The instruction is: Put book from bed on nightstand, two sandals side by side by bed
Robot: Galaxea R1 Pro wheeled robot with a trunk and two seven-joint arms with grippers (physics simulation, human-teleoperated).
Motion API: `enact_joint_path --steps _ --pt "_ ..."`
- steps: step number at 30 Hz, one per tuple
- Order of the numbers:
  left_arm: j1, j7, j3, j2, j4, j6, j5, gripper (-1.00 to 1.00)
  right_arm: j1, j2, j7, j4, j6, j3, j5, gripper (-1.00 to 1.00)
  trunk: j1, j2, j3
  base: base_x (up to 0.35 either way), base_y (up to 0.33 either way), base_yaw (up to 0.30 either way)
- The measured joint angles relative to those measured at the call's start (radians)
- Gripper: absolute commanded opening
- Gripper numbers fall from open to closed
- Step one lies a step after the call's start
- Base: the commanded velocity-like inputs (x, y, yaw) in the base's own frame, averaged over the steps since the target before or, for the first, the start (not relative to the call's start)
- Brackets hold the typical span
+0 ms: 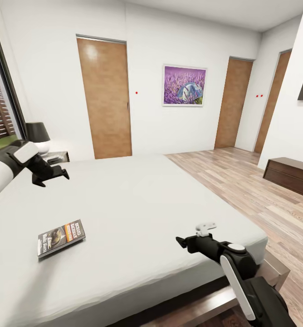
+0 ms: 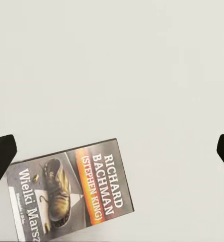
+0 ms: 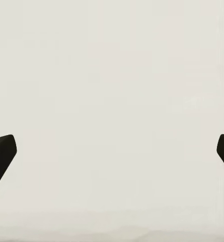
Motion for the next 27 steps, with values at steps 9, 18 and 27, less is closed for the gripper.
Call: enact_joint_path --steps 9,18,27 --pt "0.002 0.019 0.001 -0.03 0.005 0.0 0.0 1.0 0.0 -0.003 0.081 -0.001 -0.007 -0.048 0.0 1.0 0.0 0.0 0.0 0.0 0.0 0.0" --pt "0.003 0.021 0.0 -0.034 0.006 0.0 0.002 1.0 0.0 -0.003 0.108 0.0 -0.008 -0.091 0.0 1.0 0.0 0.0 0.0 0.0 0.0 0.0" --pt "0.003 0.021 0.007 -0.033 0.006 0.0 0.008 1.0 0.001 -0.002 0.111 0.0 -0.01 -0.097 0.0 1.0 0.0 0.0 0.0 0.0 0.0 0.0"
